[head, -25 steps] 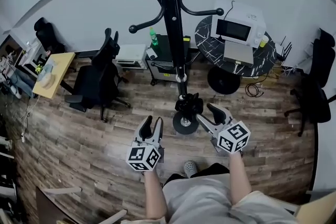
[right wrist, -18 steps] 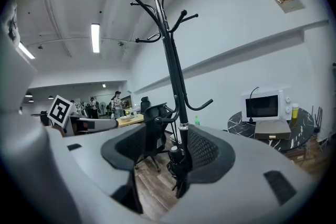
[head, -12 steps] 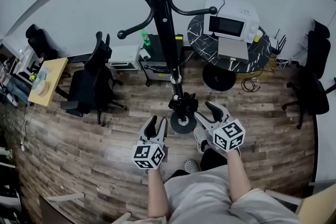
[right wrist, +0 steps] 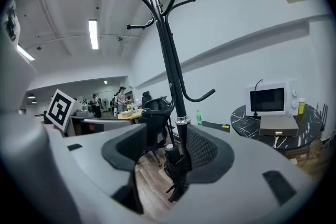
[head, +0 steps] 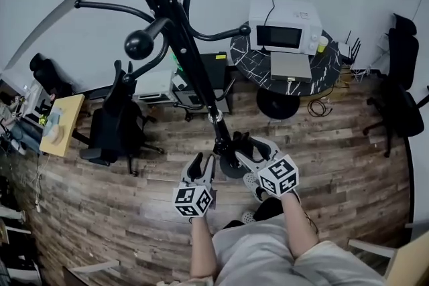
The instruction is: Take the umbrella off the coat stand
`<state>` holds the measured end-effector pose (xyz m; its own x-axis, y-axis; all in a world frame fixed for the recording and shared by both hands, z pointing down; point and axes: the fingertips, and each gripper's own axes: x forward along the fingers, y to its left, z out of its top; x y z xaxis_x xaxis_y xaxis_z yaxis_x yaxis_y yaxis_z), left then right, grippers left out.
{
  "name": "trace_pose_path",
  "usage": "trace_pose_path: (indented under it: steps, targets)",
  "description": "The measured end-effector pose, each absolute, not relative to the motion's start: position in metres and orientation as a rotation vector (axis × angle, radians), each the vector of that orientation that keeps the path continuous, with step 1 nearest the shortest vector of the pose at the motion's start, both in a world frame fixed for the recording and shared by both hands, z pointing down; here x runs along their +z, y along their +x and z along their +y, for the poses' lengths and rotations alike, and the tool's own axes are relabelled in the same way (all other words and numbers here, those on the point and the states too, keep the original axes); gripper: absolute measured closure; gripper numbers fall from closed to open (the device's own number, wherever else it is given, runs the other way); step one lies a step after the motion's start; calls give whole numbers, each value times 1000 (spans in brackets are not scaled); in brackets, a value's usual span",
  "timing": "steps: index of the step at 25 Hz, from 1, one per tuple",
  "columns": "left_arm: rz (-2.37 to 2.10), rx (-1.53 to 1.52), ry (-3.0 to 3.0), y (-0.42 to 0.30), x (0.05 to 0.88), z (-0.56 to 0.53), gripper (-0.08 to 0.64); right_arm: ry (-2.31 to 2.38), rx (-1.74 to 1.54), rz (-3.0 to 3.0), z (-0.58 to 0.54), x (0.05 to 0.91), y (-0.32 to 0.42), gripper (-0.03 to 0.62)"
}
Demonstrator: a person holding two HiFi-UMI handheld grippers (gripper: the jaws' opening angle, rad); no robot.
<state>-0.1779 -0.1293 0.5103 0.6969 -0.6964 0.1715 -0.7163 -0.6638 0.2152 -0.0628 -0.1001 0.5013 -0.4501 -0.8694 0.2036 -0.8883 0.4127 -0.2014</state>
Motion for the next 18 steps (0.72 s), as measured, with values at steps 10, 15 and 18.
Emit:
trace_pose_path:
  steps: [10,15,18]
  targets:
    - [-1100,189,2664,-152,518,-156,407,1538,452,-2581,-124,520,-58,351]
    - [-1072,228,2684,-141,523,-166,407,1453,420,-2571,-137,528,-60,354]
    - [-1052,255,2697,-137,527,-173,407,1367,370,-2563,-142,533,-62,357]
